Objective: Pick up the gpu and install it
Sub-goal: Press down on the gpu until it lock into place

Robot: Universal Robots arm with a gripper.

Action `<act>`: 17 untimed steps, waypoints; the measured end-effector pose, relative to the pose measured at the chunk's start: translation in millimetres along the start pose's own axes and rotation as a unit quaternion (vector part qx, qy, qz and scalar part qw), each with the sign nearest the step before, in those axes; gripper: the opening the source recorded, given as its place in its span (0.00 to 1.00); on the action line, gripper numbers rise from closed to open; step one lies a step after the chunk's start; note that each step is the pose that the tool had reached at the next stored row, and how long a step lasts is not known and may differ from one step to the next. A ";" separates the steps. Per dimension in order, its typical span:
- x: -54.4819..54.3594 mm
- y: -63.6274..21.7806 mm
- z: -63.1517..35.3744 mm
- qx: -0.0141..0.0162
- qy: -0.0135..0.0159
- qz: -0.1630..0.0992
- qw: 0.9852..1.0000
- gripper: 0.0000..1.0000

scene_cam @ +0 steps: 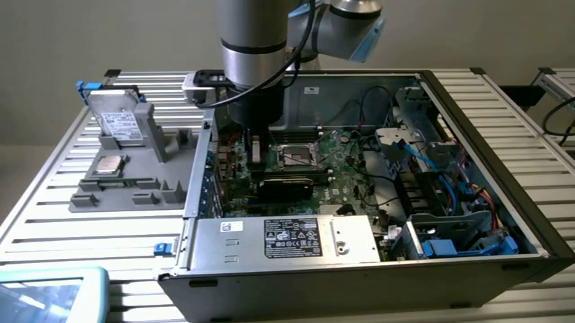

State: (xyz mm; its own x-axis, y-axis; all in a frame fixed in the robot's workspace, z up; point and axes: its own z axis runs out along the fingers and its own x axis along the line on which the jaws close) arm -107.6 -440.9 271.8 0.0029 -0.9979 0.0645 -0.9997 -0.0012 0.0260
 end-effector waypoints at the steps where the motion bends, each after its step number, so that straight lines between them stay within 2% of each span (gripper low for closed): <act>1: 0.1 0.0 0.3 0.000 0.001 0.000 1.000 0.11; 5: 0.0 -0.1 2.5 0.002 0.004 0.000 1.000 0.11; 9: -0.2 -0.1 6.0 0.002 0.006 0.000 1.000 0.11; 12: -0.3 0.1 7.6 0.002 0.007 0.000 1.000 0.11; 13: -0.5 0.4 5.1 0.002 0.006 0.000 1.000 0.11; 16: 1.2 -1.1 -8.5 0.002 0.006 0.000 1.000 0.11; 17: 1.9 -3.3 -9.5 0.002 0.006 0.000 1.000 0.11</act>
State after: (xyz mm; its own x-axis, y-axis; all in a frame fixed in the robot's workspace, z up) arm -104.1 -442.1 281.3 0.0027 -0.9970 0.0770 -0.9998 -0.0010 0.0222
